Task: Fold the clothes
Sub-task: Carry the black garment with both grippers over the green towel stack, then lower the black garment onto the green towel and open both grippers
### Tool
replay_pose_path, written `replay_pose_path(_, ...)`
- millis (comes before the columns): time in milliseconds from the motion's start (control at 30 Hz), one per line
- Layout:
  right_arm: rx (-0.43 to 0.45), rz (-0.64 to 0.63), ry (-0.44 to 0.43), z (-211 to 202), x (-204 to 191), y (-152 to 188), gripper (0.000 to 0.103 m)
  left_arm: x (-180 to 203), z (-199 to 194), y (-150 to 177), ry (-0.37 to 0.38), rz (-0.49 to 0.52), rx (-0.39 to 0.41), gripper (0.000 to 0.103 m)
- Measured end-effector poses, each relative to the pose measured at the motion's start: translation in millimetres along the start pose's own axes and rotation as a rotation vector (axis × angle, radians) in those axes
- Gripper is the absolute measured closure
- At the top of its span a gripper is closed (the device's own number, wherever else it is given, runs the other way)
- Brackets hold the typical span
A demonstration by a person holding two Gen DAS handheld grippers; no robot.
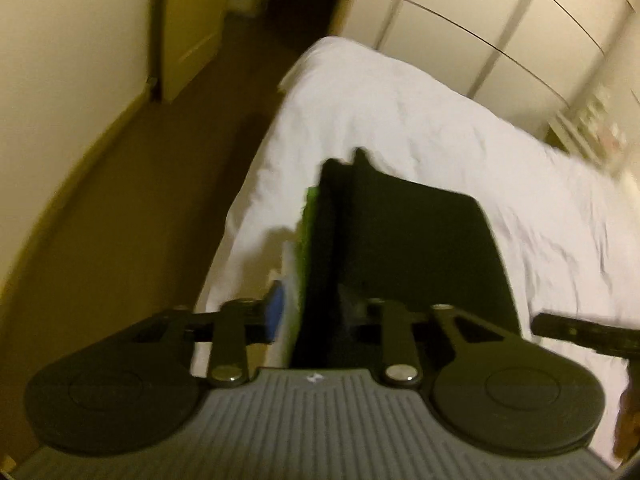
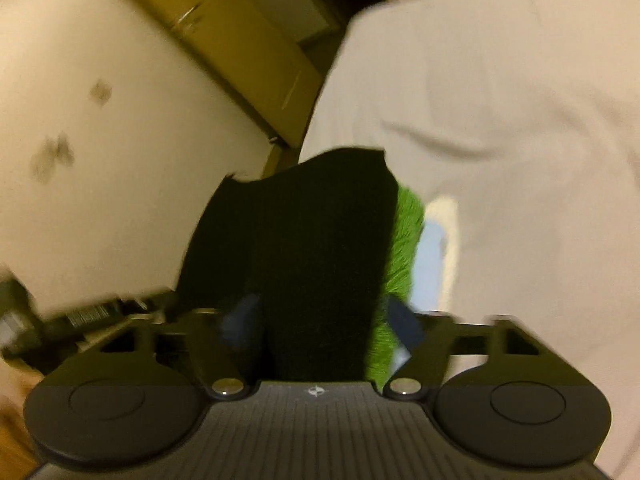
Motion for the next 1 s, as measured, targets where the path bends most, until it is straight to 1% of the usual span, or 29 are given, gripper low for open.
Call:
replay_pose_path(33, -0.007, -0.077, 0.041, -4.9, -11.0, 5.5, 0.054, 9.7, -7.1, 3.2, 0.01, 0.043, 0.008, 0.09)
replay_pose_path(100, -0.037, -0.195, 0.075, -6.8, -31.6, 18.7, 0.067, 23.8, -8.7, 11.5, 0.034, 0.118, 0.001, 0.094)
replay_pose_path(167, -0.071, -0.284, 0.106, -2.5, -48.1, 35.3, 0.07, 23.3, 4.5, 18.9, -0.003, 0.132, -0.042, 0.097)
replay_pose_path(200, -0.078, -0.316, 0.13, 1.4, -52.6, 40.7, 0.07, 17.7, 15.3, 22.2, -0.027, 0.115, -0.072, 0.099)
replay_pose_path(267, -0.091, -0.376, 0.181, 9.4, -60.8, 50.8, 0.07, 7.8, 30.4, 26.1, -0.03, 0.081, -0.097, 0.1)
replay_pose_path(333, -0.112, -0.392, 0.201, 18.7, -61.2, 54.9, 0.07, 2.5, 40.8, 28.0, -0.036, 0.066, -0.116, 0.103)
replay_pose_path(433, -0.125, -0.42, 0.231, 27.7, -65.6, 54.7, 0.069, -0.3, 44.9, 27.2, -0.045, 0.068, -0.11, 0.103)
replay_pose_path(500, -0.127, -0.441, 0.253, 32.3, -69.3, 53.4, 0.067, -0.9, 46.0, 27.1, -0.049, 0.072, -0.109, 0.103)
replay_pose_path(600, -0.132, -0.442, 0.248, 33.2, -72.7, 49.5, 0.062, 5.4, 43.2, 28.4, -0.086, 0.069, -0.111, 0.103)
replay_pose_path(667, -0.135, -0.442, 0.244, 33.7, -74.9, 46.8, 0.06, 11.2, 36.3, 28.0, -0.105, 0.047, -0.109, 0.103)
replay_pose_path(700, -0.135, -0.423, 0.233, 30.1, -74.3, 45.3, 0.056, 13.4, 30.3, 28.4, -0.111, 0.034, -0.107, 0.101)
replay_pose_path(733, -0.135, -0.403, 0.221, 26.2, -73.5, 43.8, 0.053, 15.4, 24.2, 28.9, -0.118, 0.021, -0.106, 0.093)
replay_pose_path(767, -0.129, -0.374, 0.2, 21.9, -71.3, 41.2, 0.04, 17.1, 17.1, 29.3, -0.13, 0.009, -0.104, 0.088)
replay_pose_path(800, -0.124, -0.346, 0.178, 17.6, -68.9, 38.4, 0.021, 19.3, 10.1, 30.4, -0.146, 0.0, -0.102, 0.074)
replay_pose_path(833, -0.115, -0.334, 0.17, 12.2, -67.0, 37.0, 0.014, 21.6, 3.0, 31.7, -0.161, -0.01, -0.1, 0.07)
replay_pose_path(900, -0.098, -0.314, 0.157, 1.0, -63.2, 34.3, 0.013, 27.2, -10.3, 35.6, -0.178, -0.018, -0.103, 0.069)
replay_pose_path(1000, -0.126, -0.282, 0.156, -9.5, -57.4, 37.5, 0.012, 33.8, -29.7, 43.3, -0.201, -0.037, -0.115, 0.056)
Point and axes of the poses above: each gripper's, at about its wrist camera, not at the fingertips, and z roughly the way its jaws point, x to its right, y to its underside, the point moved 6 cm from there along z, roughly the way its jaws point, and after that the axes turned 8 degrees about -x, right-handed, at the moved point
